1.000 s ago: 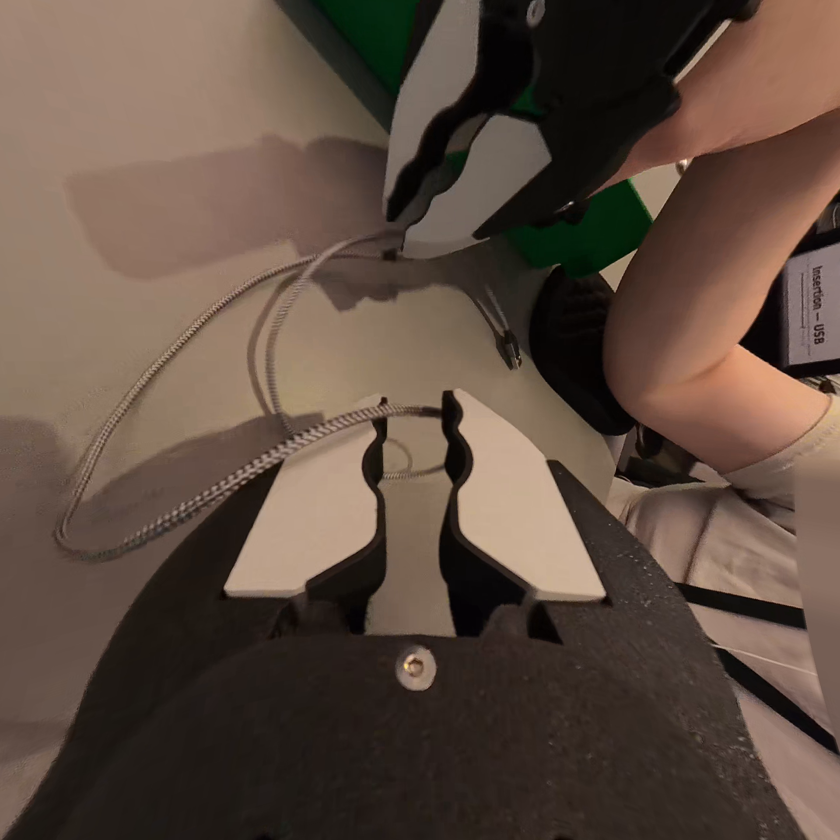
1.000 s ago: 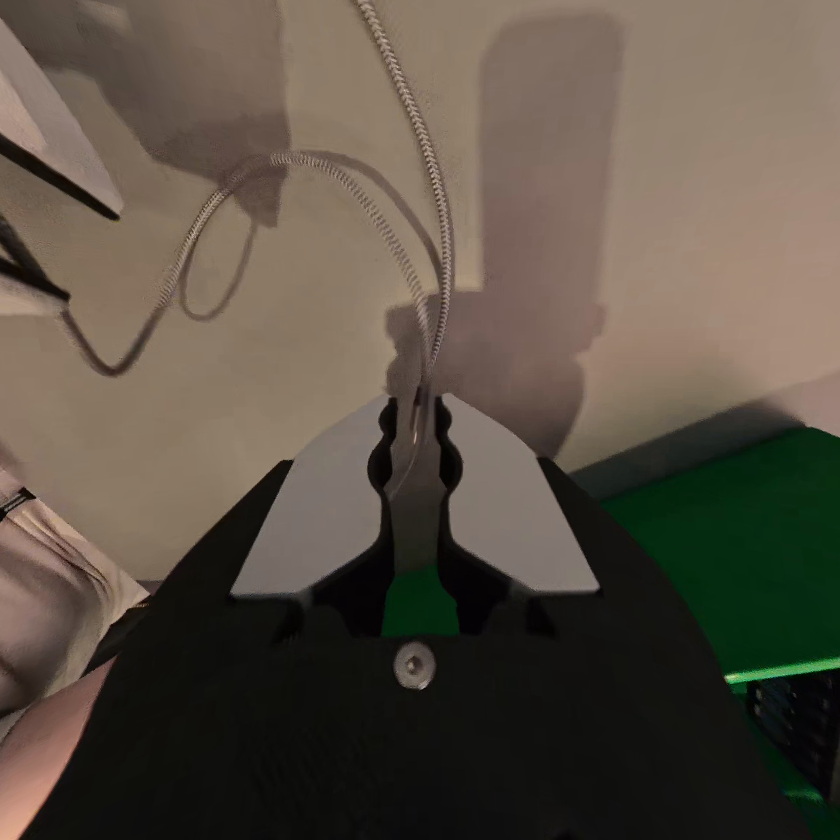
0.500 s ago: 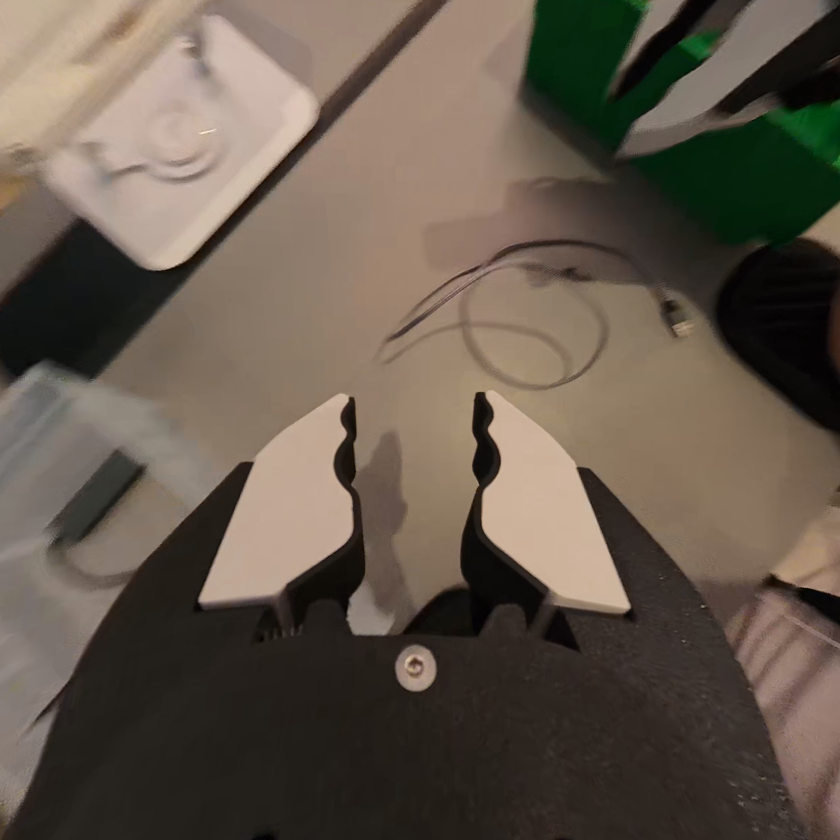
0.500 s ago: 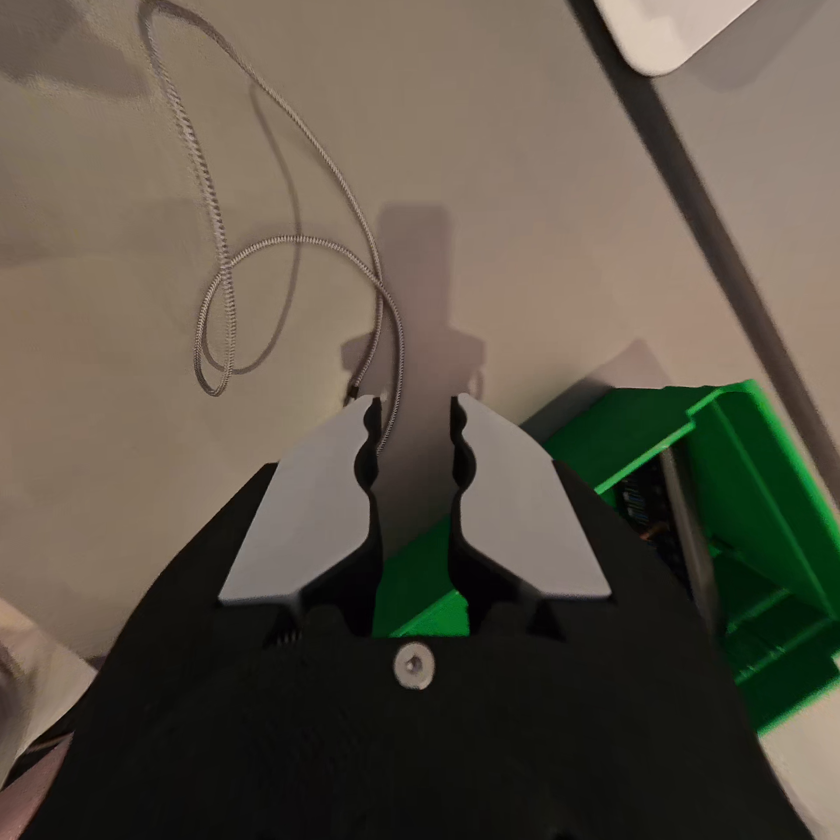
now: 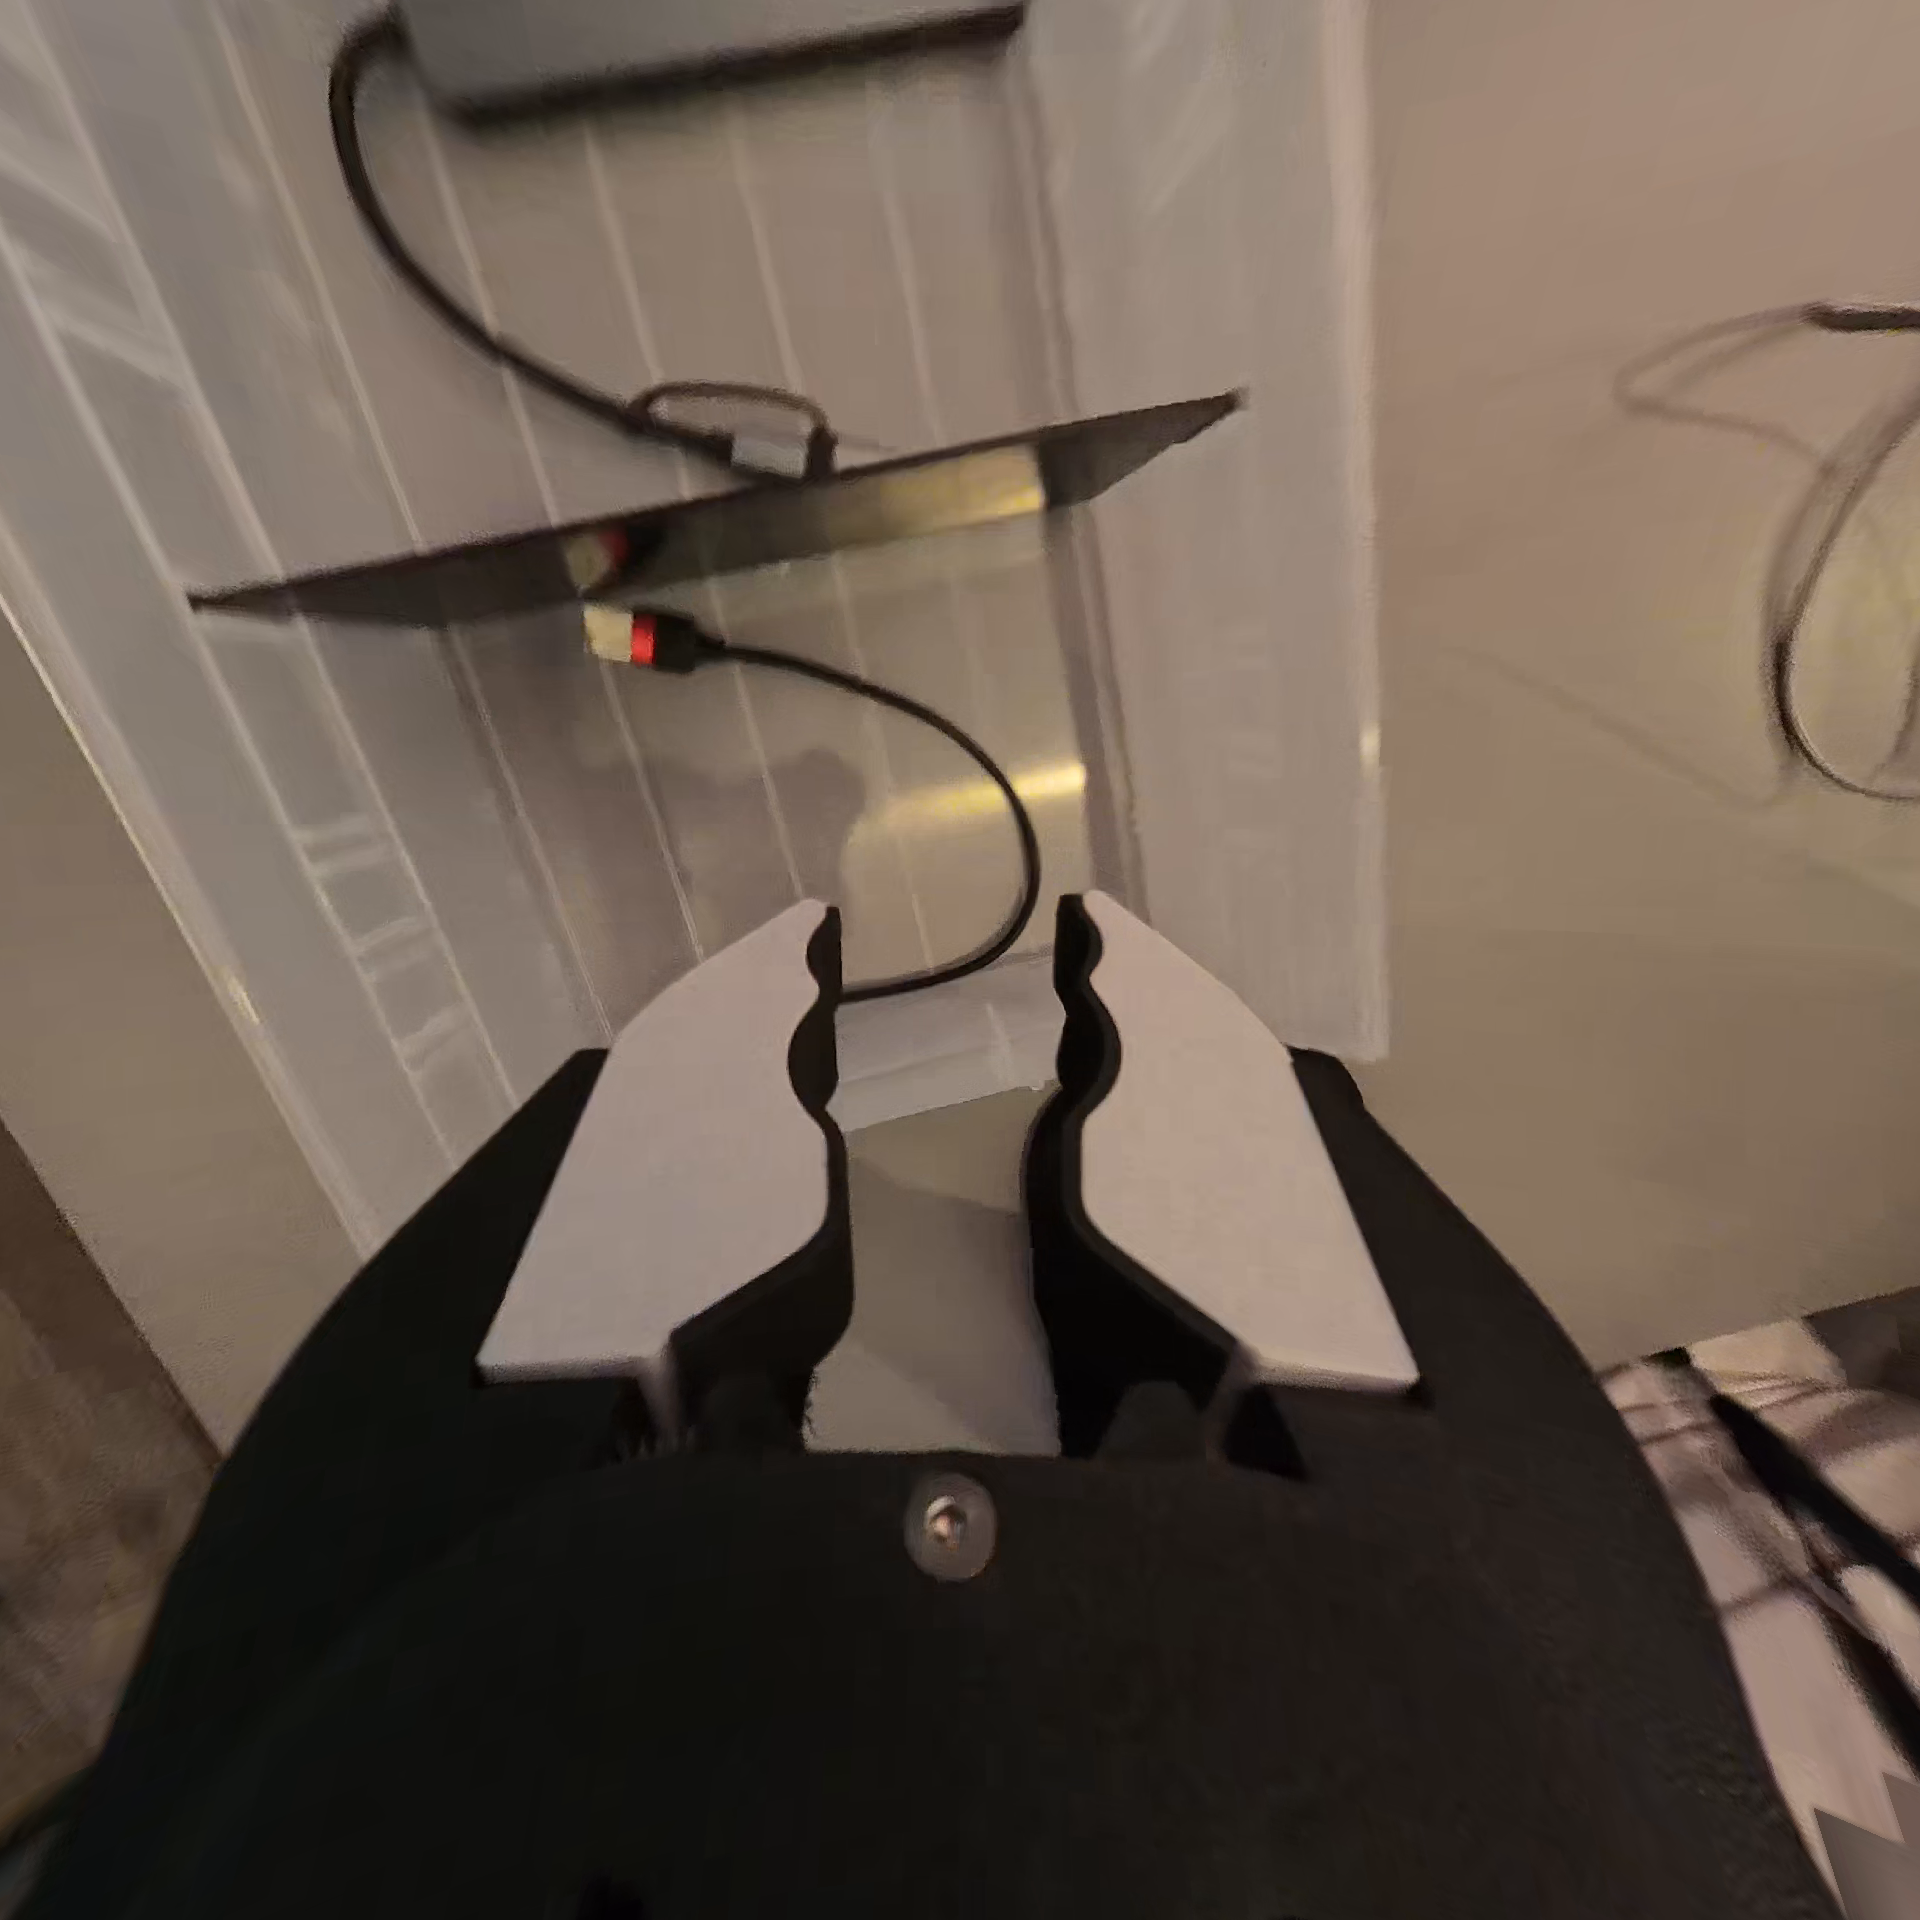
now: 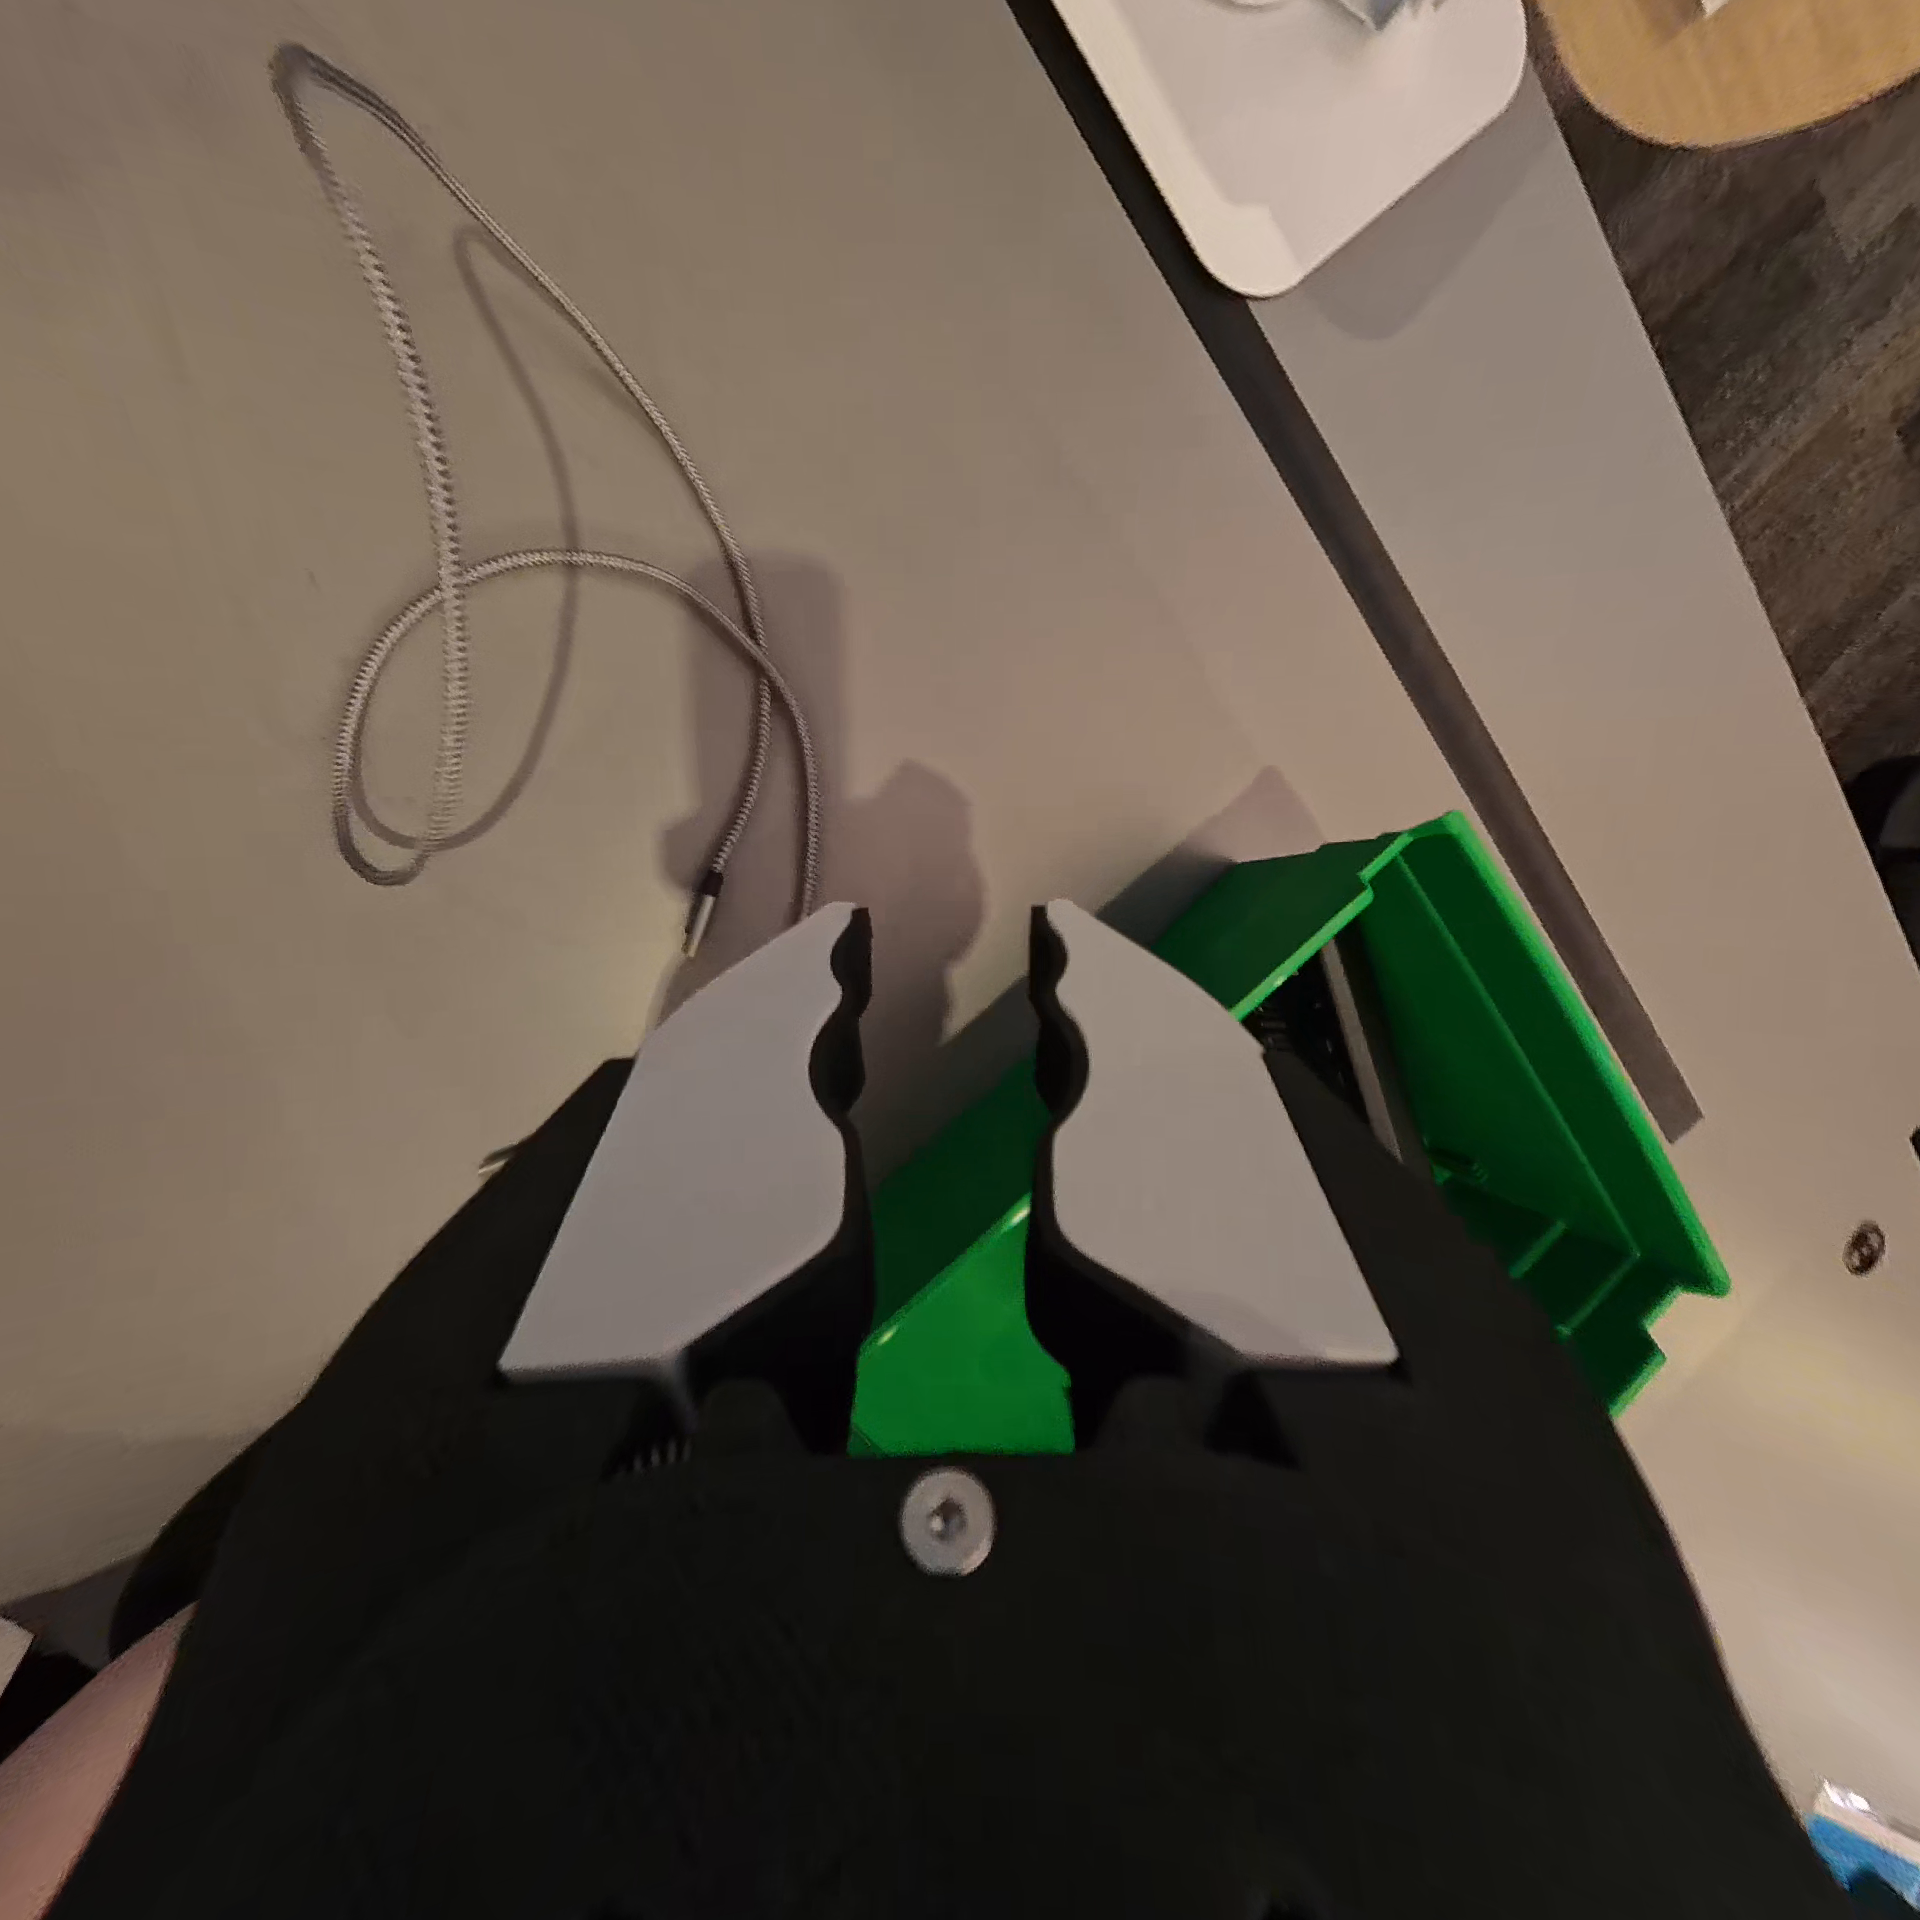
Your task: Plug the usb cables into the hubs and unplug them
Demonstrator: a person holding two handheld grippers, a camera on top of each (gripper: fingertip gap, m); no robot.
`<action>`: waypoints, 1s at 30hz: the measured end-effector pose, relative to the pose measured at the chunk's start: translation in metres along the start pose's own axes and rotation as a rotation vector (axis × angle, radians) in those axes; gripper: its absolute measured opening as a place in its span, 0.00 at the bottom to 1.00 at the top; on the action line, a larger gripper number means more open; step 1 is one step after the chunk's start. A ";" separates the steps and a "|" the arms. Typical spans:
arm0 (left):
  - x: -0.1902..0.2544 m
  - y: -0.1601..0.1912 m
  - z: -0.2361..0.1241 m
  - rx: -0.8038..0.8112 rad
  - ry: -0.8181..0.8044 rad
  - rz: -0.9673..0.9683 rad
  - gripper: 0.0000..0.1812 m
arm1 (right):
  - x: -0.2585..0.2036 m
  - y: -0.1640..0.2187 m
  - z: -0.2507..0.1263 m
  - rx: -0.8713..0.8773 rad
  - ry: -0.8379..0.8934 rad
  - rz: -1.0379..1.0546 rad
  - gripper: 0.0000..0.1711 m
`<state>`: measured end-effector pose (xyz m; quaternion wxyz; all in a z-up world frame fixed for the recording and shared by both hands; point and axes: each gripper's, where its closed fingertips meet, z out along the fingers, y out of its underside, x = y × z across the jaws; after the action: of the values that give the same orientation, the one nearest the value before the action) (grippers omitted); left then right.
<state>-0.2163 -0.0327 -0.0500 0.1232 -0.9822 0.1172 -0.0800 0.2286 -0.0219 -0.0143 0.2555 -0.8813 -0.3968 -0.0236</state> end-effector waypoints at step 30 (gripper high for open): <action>0.007 0.022 0.104 -0.480 -0.066 -0.047 0.17 | 0.035 0.031 -0.014 0.000 0.060 0.089 0.18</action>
<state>-0.1950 -0.0318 -0.1542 -0.1118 -0.9879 0.1057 -0.0207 0.2767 -0.0217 -0.0074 0.2679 -0.8970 -0.3495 -0.0386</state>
